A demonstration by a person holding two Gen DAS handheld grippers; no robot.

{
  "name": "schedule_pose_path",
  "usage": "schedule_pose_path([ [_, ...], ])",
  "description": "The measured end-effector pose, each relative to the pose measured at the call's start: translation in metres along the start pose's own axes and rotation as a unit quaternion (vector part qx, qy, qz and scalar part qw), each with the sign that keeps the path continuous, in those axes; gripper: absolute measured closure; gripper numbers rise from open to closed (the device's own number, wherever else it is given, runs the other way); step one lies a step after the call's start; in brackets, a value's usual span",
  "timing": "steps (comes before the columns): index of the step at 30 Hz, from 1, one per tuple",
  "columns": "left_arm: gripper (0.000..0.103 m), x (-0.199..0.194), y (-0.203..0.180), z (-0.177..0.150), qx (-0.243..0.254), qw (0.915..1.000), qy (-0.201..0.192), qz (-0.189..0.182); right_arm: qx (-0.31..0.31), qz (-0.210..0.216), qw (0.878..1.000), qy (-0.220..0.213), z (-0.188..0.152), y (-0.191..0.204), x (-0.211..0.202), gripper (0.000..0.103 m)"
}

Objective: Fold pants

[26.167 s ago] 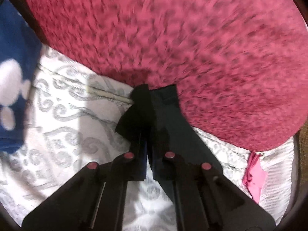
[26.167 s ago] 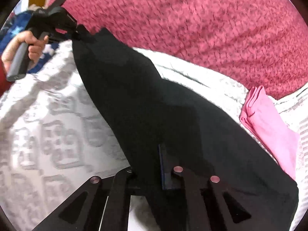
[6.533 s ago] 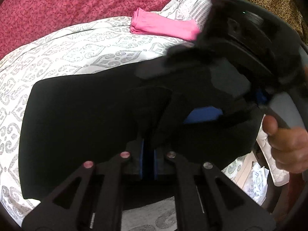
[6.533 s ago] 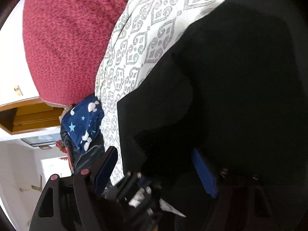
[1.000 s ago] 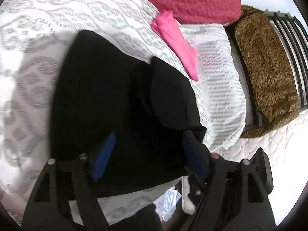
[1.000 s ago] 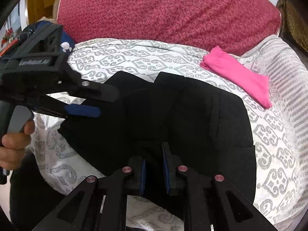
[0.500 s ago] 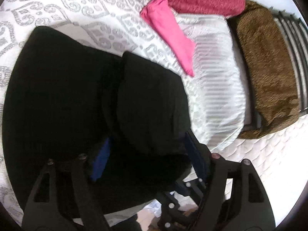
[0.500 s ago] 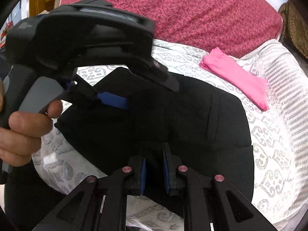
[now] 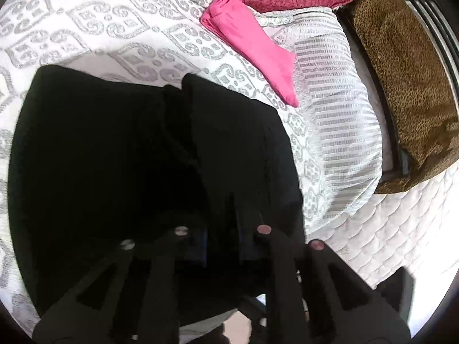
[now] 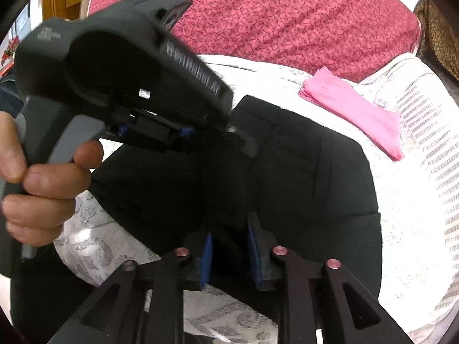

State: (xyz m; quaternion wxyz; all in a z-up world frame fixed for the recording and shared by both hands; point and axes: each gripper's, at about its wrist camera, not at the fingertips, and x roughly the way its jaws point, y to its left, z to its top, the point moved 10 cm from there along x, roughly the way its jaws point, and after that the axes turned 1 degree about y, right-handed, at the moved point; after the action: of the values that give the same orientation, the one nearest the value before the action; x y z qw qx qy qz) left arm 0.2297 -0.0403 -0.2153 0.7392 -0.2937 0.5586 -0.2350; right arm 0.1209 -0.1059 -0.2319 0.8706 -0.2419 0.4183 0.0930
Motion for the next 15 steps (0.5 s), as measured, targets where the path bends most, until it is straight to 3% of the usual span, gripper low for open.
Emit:
schedule_pose_path([
  [2,0.087,-0.002,0.0,-0.001,-0.001,1.0,-0.005,-0.002,0.009,0.013,1.0,0.007,0.0,-0.002,-0.003,0.066],
  [8,0.087,-0.013,-0.012,-0.001,0.03,0.9992,-0.023,0.011,0.023,0.002,1.0,0.002,0.002,-0.017,-0.02,0.053],
  [15,0.087,-0.04,-0.03,0.006,0.065,0.9964,-0.049,0.021,0.034,-0.009,0.999,-0.023,0.004,-0.029,-0.045,0.045],
])
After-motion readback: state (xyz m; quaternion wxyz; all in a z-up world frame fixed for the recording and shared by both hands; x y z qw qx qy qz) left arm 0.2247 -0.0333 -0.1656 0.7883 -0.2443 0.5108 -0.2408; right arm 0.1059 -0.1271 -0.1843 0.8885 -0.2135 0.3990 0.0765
